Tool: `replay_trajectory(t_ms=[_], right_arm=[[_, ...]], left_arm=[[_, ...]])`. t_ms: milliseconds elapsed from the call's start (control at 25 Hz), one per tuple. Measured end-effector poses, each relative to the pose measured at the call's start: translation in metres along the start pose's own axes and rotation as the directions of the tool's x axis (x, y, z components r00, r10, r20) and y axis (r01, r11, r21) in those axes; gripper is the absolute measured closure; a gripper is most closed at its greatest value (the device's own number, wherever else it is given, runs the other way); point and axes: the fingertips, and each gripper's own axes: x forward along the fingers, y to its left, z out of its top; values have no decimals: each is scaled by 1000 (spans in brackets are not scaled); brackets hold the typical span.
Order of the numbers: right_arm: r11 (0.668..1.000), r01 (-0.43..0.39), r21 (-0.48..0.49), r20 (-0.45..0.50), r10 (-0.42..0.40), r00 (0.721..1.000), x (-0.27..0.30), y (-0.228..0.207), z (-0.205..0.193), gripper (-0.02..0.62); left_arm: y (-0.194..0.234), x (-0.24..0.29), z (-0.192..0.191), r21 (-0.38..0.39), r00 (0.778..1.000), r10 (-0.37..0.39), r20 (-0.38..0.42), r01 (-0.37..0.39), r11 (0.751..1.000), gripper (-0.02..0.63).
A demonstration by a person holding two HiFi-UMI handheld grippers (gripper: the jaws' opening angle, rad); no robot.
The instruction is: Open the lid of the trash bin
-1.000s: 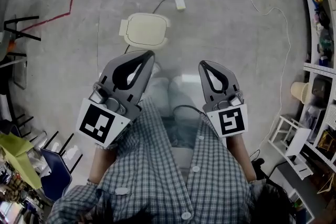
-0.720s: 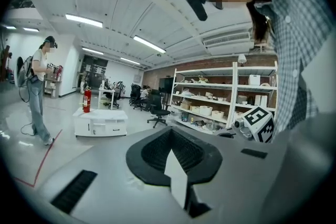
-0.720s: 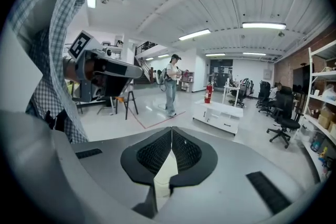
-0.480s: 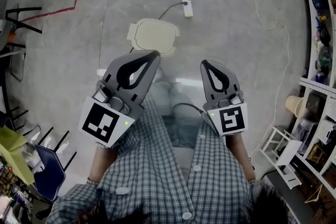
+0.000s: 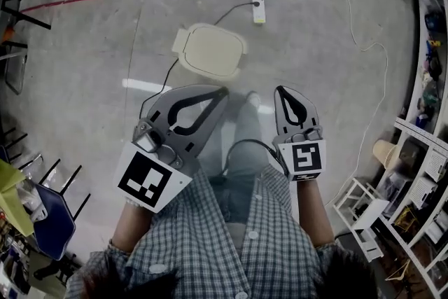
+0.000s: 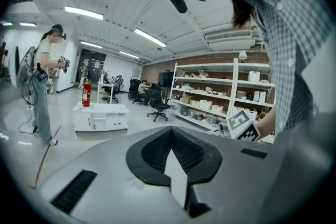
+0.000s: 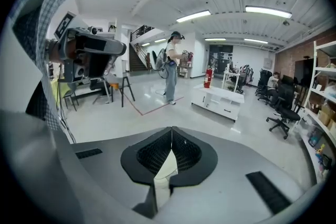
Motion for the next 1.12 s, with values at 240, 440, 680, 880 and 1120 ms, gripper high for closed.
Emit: replay_trajectory(t_ms=[240,440,680,880,1120], right_arm=[[995,-94,-37,-53,92,994,35,-7,-35,575],[970,-208,-129,-132,191,973,65,-12,-64,575],[935,-326,-142,-221,291,931,97,-14,-116,575],[886,-427,-181,-274,371,887,120,1,-159,575],[890,-427,-158,-316,364,876,149,3,-206,575]], left_arm=[[10,20,-31,-52,999,23,-28,-24,998,607],[8,38,-62,-149,993,96,-63,-104,983,607],[-6,65,-95,-177,989,117,-93,-132,975,607],[-10,83,-123,-211,985,134,-111,-155,965,607],[3,91,-163,-195,968,174,-178,-208,959,607]])
